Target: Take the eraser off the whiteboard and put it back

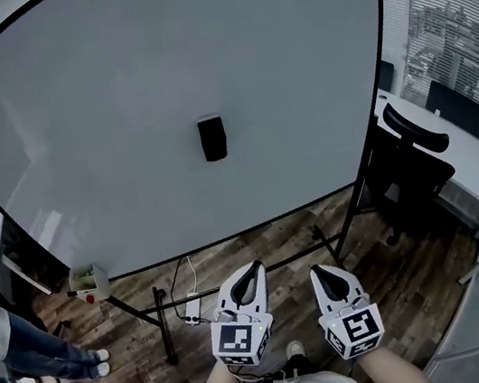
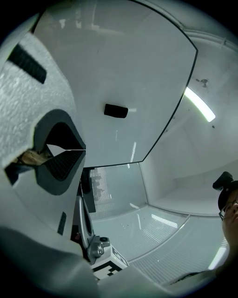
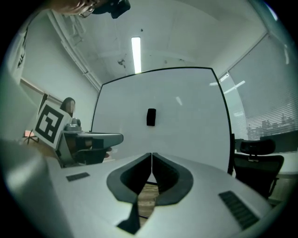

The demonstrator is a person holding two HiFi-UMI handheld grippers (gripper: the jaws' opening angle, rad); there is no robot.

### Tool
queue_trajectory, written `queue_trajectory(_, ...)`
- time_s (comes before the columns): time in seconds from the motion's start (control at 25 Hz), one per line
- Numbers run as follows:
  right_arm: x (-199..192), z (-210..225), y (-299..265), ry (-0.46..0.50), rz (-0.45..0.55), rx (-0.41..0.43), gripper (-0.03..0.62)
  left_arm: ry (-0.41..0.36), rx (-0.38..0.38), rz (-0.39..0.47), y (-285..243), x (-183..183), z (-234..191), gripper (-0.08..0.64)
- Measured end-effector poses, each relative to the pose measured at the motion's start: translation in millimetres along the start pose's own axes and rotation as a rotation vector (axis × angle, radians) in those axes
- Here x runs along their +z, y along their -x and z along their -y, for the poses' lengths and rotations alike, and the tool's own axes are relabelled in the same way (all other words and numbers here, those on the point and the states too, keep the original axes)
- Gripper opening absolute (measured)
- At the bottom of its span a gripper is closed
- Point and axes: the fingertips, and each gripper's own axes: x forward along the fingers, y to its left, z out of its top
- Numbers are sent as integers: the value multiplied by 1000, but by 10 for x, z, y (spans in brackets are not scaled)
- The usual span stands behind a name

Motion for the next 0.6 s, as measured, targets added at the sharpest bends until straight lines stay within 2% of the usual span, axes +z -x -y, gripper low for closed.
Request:
queue_trajectory(0.32,187,594,-1019,25,27,66,28,-25,85,48,-978,95,-572,18)
queue_trajectory(0.6,250,712,-1574,19,49,154,28,-61,206,64,-1235,201,-998,18)
